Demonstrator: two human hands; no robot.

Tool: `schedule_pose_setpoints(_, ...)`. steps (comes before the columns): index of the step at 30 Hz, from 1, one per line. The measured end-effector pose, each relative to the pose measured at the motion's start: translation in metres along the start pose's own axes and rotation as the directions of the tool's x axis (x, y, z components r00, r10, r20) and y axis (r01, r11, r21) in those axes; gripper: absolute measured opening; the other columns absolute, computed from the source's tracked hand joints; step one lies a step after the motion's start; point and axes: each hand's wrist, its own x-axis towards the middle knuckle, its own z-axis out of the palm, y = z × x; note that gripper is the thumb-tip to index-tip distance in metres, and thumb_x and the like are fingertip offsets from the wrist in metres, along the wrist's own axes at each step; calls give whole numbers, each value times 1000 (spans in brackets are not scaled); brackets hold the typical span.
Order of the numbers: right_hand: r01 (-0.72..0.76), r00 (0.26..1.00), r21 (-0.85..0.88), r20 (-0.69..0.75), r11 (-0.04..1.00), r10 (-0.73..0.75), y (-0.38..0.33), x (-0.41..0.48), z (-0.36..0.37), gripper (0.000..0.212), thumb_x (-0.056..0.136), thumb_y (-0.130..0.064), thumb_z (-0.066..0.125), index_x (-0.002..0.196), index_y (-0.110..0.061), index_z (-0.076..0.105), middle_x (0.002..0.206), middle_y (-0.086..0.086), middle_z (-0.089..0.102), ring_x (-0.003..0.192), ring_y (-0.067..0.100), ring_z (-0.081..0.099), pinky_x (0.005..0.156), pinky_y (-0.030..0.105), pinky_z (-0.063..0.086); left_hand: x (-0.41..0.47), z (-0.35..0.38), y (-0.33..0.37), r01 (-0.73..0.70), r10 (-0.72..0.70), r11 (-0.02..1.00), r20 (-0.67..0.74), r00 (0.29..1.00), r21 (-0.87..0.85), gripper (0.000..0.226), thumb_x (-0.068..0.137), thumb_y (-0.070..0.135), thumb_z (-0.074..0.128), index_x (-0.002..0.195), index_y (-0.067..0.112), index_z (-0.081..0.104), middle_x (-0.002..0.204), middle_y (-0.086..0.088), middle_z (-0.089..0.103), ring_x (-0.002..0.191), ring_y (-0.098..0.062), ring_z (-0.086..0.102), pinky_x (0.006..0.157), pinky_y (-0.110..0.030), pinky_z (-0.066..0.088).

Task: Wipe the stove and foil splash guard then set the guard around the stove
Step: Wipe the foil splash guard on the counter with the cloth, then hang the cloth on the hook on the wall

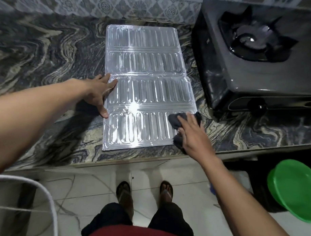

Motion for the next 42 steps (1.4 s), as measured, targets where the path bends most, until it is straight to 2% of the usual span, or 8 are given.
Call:
schedule_pose_setpoints(4, -20, 997, 107, 82, 994, 11, 0, 5, -26, 45, 107, -33, 26, 151, -25, 34, 162, 2, 24, 150, 17, 14, 117, 49, 19, -14, 1, 23, 125, -123, 992, -68, 990, 18, 154, 49, 52, 94, 156, 32, -15, 163, -7, -27, 153, -36, -7, 122, -58, 13)
schedule_pose_setpoints(7, 53, 989, 5, 140, 999, -53, 11, 18, -46, 45, 102, -23, 38, 147, -27, 39, 156, 1, 35, 144, 21, 29, 112, 52, 29, -33, 10, 67, 147, -152, 988, -181, 972, -38, 110, 82, 34, 75, 159, 28, -3, 166, -12, -16, 153, -38, -5, 120, -64, 8)
schedule_pose_setpoints(11, 169, 964, -38, 217, 985, -157, 9, 34, -59, 60, 93, -16, 52, 148, -29, 34, 145, 2, 50, 133, 31, 43, 106, 54, 37, -72, 49, 156, -24, -44, 991, -478, 877, -134, 66, 91, 48, 55, 150, 23, 41, 161, -10, 32, 148, -33, 26, 117, -54, 28)
schedule_pose_setpoints(15, 153, 946, -69, 299, 986, -126, 2, 49, -64, 54, 84, -12, 53, 137, -24, 48, 135, 4, 59, 128, 32, 47, 109, 60, 29, -89, 79, 225, -43, -99, 962, -490, 866, -270, 60, 80, 74, 50, 100, 22, 73, 120, -3, 66, 115, -30, 52, 94, -43, 46)
schedule_pose_setpoints(19, 175, 936, 2, 309, 985, -167, 2, 54, -72, 8, 77, -14, 55, 80, -20, 60, 93, 4, 66, 96, 31, 62, 86, 38, 46, -86, 92, 249, 9, -194, 929, -467, 863, -370, 59, 70, 80, 55, 78, 23, 67, 102, -1, 64, 103, -26, 53, 87, -41, 48)
schedule_pose_setpoints(26, 135, 954, 329, 212, 935, -212, 18, 50, -92, 19, 79, -12, 61, 71, -28, 53, 75, -4, 58, 77, 18, 54, 65, 27, 40, -81, 89, 256, -131, -302, 684, -442, 845, -718, 10, 82, 31, 71, 85, 24, 65, 92, 0, 69, 92, -23, 64, 80, -33, 51)
schedule_pose_setpoints(32, 92, 981, 676, 63, 731, -182, 17, 38, -124, 15, 81, -3, 70, 95, -11, 68, 91, 14, 71, 78, 16, 61, 70, 27, 48, -92, 65, 238, -373, -162, 343, -446, 880, -862, 35, 68, 44, 80, 94, 34, 58, 90, 0, 75, 80, -13, 68, 80, -35, 51)
schedule_pose_setpoints(42, 282, 934, 787, -95, 549, -344, 0, 39, -215, 17, 86, -3, 71, 102, -11, 72, 98, 7, 76, 85, 8, 69, 78, 22, 53, -147, -61, 193, -536, -61, 549, -670, 740, -641, 15, 82, 26, 77, 86, 13, 69, 70, 2, 63, 66, -12, 55, 64, -33, 43)
